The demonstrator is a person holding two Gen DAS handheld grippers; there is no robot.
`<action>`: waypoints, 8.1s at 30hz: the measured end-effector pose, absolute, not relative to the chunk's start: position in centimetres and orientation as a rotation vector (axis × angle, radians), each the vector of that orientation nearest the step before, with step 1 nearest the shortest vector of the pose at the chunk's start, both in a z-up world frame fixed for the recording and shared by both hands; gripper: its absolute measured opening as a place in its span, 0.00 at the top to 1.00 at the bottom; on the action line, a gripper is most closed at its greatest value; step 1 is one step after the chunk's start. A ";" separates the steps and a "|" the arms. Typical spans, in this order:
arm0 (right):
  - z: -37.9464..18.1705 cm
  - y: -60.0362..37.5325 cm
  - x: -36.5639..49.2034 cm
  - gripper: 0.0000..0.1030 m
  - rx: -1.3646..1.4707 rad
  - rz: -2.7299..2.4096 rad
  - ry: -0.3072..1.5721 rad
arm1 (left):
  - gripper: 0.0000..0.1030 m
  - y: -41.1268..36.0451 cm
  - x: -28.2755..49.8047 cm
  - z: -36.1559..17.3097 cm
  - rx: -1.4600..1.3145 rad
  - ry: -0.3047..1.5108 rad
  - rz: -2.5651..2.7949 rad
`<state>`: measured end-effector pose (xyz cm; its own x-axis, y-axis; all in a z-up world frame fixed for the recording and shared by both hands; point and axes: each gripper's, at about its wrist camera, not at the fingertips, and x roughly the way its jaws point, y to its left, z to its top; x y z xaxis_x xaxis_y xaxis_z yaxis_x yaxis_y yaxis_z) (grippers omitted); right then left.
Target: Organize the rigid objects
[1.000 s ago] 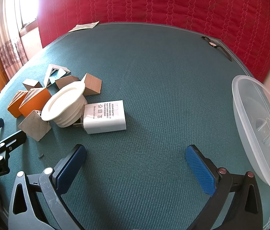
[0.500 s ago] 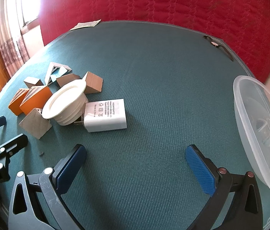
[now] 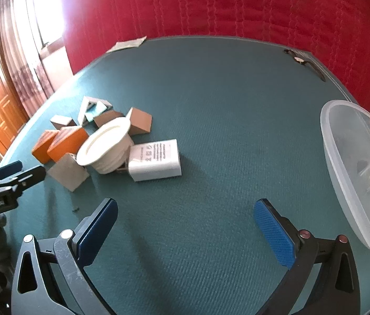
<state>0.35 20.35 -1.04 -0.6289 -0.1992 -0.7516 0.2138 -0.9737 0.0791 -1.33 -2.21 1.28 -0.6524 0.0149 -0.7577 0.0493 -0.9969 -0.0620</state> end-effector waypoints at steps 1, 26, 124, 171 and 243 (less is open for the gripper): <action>-0.8 20.3 0.5 0.00 1.203 -2.638 0.009 | 0.03 -2.2 -1.5 1.4 1.292 0.101 -2.833; 0.0 20.0 1.2 0.20 1.118 -2.590 -0.046 | 0.65 -1.3 -4.8 1.1 1.285 0.019 -2.921; 2.8 39.6 2.1 0.57 1.197 -3.103 -0.312 | 0.70 4.1 2.0 6.5 1.105 -0.072 -3.122; 3.4 46.5 7.3 0.52 0.966 -3.397 -0.491 | 0.70 28.4 -0.5 8.4 1.266 -0.450 -3.462; 3.0 38.3 7.1 0.40 0.879 -3.260 -0.220 | 0.00 20.9 -0.4 8.9 0.981 -0.307 -3.306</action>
